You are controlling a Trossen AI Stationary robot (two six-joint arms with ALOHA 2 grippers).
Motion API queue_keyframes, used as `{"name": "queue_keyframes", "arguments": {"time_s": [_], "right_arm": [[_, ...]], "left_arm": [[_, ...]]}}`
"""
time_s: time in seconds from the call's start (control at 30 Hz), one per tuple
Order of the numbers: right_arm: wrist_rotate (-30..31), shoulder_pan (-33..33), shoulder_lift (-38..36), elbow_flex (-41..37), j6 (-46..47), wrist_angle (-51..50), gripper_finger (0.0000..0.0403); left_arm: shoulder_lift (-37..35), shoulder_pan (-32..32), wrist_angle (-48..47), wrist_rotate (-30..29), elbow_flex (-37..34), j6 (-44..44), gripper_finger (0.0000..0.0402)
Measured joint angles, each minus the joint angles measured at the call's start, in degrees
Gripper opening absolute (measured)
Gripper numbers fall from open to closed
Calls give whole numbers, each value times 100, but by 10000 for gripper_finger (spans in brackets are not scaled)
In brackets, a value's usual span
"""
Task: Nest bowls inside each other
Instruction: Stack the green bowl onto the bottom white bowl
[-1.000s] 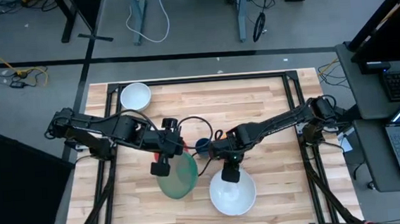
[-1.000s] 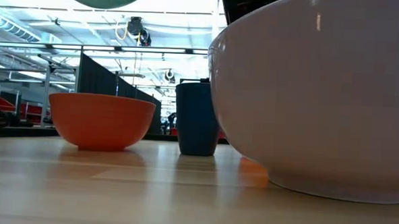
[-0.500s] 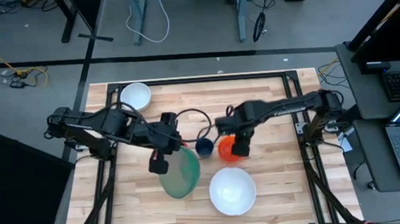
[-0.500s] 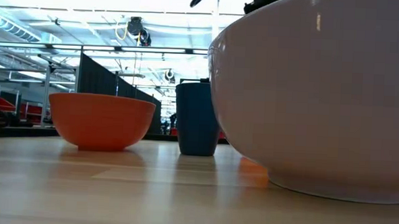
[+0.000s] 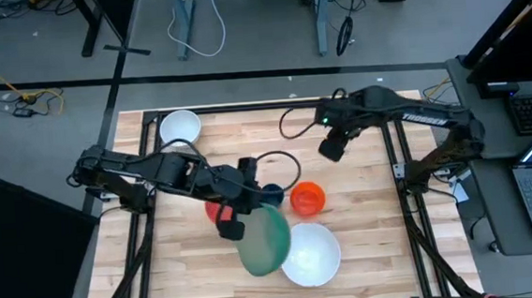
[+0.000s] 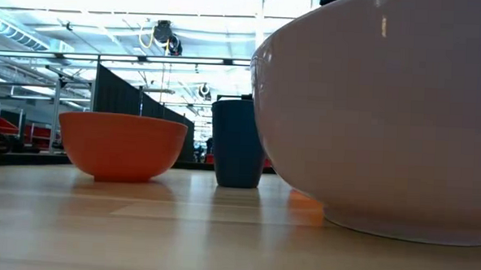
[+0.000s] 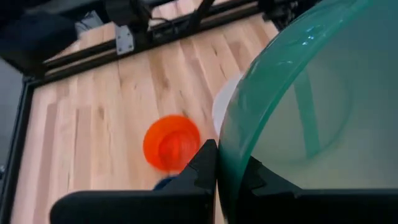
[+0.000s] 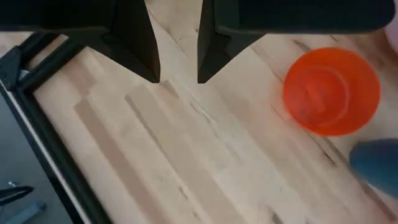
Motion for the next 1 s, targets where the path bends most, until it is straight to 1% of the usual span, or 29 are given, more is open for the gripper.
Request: {"name": "queue_keyframes", "arguments": {"time_s": [0.13,0.37,0.5,0.7,1.0], "right_arm": [[76,-181,-222,0,-185,20,91],[82,-285,-530,0,-348,135,91],[70,-282,-643,0,-363,287,91],[70,-282,-674,0,-387,457,91],[72,-282,-676,0,-387,608,91]], "left_arm": [[218,109,364,153,0,-25,0],[648,362,577,195,0,-29,0],[983,486,724,485,-2,-28,0],[1432,501,1206,966,-4,-31,0],[1965,463,1437,1027,-4,-31,0]]}}
